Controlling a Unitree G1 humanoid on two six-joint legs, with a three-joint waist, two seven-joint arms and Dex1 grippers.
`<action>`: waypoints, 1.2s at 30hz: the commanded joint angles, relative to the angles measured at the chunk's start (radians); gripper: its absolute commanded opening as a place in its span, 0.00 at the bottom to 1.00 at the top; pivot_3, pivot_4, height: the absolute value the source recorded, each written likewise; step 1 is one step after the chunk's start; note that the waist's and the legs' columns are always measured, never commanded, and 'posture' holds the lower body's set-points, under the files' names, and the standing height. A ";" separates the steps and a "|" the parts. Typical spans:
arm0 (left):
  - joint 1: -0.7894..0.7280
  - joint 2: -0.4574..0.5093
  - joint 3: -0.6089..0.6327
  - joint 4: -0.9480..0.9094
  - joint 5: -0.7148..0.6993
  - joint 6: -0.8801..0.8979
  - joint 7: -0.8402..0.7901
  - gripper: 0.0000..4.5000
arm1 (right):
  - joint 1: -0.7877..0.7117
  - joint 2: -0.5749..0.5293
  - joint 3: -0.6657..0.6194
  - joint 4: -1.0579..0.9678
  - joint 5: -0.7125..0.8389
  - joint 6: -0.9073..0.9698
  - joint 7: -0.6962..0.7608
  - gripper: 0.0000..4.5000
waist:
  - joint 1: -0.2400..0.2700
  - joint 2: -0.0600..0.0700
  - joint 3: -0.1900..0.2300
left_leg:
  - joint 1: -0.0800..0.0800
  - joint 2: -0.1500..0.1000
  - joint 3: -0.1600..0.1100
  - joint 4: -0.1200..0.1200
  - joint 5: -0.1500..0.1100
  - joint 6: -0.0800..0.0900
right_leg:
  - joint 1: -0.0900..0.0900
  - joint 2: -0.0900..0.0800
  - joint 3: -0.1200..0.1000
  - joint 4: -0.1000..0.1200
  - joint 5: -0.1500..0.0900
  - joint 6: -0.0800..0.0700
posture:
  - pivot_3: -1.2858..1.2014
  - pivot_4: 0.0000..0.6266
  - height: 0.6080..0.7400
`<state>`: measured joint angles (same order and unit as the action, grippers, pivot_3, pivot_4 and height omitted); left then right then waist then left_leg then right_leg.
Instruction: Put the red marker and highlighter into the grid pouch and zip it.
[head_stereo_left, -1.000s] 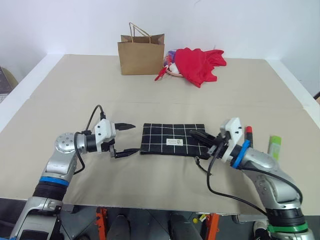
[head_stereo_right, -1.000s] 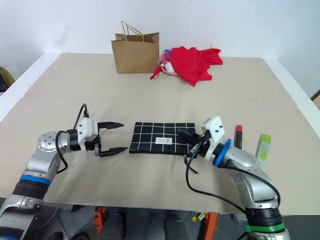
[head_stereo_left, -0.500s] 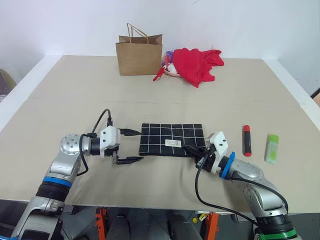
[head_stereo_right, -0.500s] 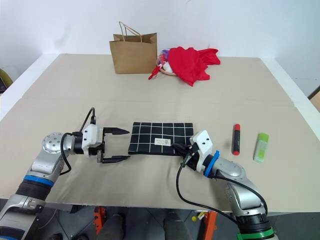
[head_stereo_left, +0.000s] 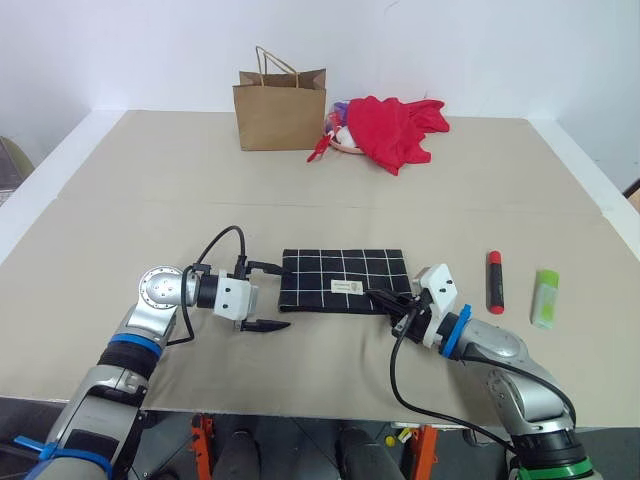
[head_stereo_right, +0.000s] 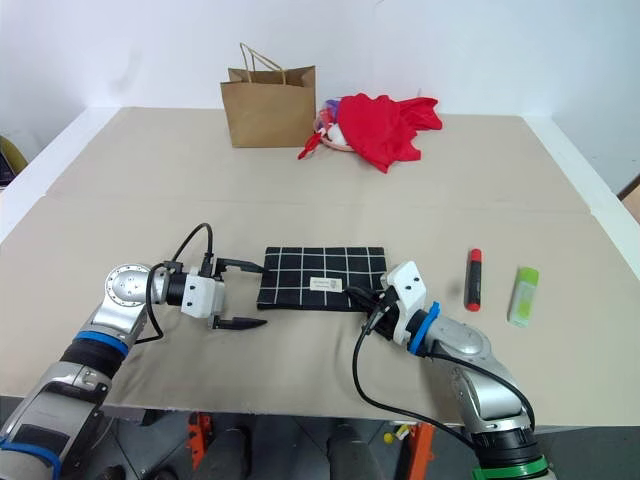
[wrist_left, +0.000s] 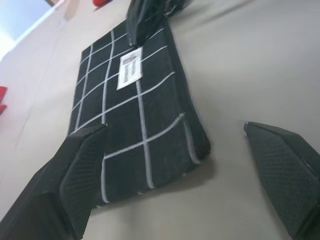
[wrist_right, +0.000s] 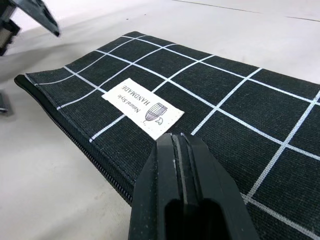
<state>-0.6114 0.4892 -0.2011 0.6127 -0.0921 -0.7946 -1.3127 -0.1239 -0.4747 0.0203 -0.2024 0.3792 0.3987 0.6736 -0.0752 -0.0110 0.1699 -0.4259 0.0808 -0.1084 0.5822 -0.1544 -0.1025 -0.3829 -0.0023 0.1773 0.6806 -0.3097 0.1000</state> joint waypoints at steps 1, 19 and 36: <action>-0.071 -0.021 -0.017 0.110 0.023 -0.108 0.013 1.00 | 0.020 -0.019 -0.025 -0.021 -0.003 0.006 0.000 0.01 | 0.000 0.000 0.000 | 0.000 0.000 0.000 0.000 0.000 0.000 | 0.000 0.000 0.000 0.000 0.000 0.000 | 0.52 0.24 1.00; -0.186 -0.115 -0.076 0.352 0.003 -0.268 -0.089 0.14 | 0.035 -0.051 -0.031 -0.060 0.009 0.017 0.031 0.00 | 0.003 0.000 0.000 | 0.000 0.000 -0.001 0.000 0.000 0.000 | 0.001 0.000 0.000 0.000 0.000 0.001 | 0.52 0.24 1.00; -0.046 -0.046 -0.003 -0.155 -0.277 0.392 -0.148 0.00 | 0.060 -0.160 -0.308 -0.352 0.253 0.060 0.095 0.55 | 0.001 0.001 0.001 | -0.002 0.000 -0.002 -0.001 0.000 0.000 | 0.000 0.000 -0.001 0.000 -0.001 0.001 | 0.52 0.24 1.00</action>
<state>-0.6640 0.4323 -0.2279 0.5298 -0.3342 -0.4648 -1.4718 -0.0890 -0.6234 -0.2433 -0.4979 0.5779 0.4453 0.7404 -0.0742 -0.0101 0.1707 -0.4280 0.0808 -0.1107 0.5817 -0.1544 -0.1024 -0.3820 -0.0023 0.1737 0.6810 -0.3121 0.0999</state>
